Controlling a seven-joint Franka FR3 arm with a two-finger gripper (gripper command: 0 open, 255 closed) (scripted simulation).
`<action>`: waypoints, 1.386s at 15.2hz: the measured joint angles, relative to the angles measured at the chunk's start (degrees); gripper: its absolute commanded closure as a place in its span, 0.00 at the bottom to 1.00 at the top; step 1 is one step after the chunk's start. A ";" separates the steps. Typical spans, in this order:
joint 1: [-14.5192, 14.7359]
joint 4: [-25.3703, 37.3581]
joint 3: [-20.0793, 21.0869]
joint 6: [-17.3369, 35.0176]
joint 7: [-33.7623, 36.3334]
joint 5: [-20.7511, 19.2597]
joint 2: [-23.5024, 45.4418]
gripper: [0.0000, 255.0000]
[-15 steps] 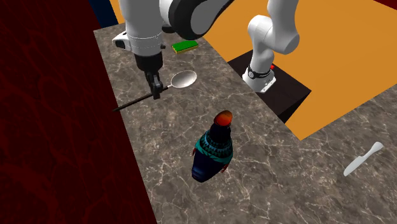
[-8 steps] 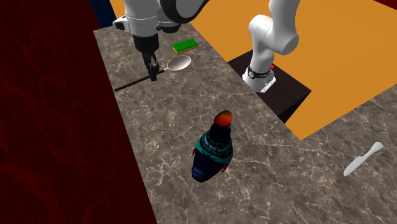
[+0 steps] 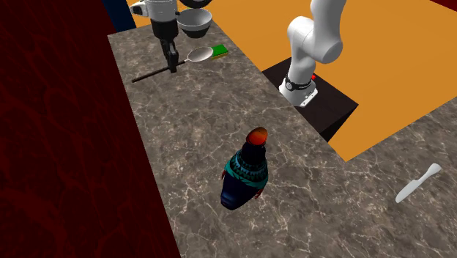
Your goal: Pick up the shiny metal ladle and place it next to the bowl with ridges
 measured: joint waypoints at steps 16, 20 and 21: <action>-11.41 9.69 -10.85 -5.72 -22.95 4.25 7.63 1.00; -15.34 14.92 -13.10 -7.75 -29.16 6.65 12.27 1.00; -15.94 15.44 -13.38 -7.88 -30.10 7.00 12.92 1.00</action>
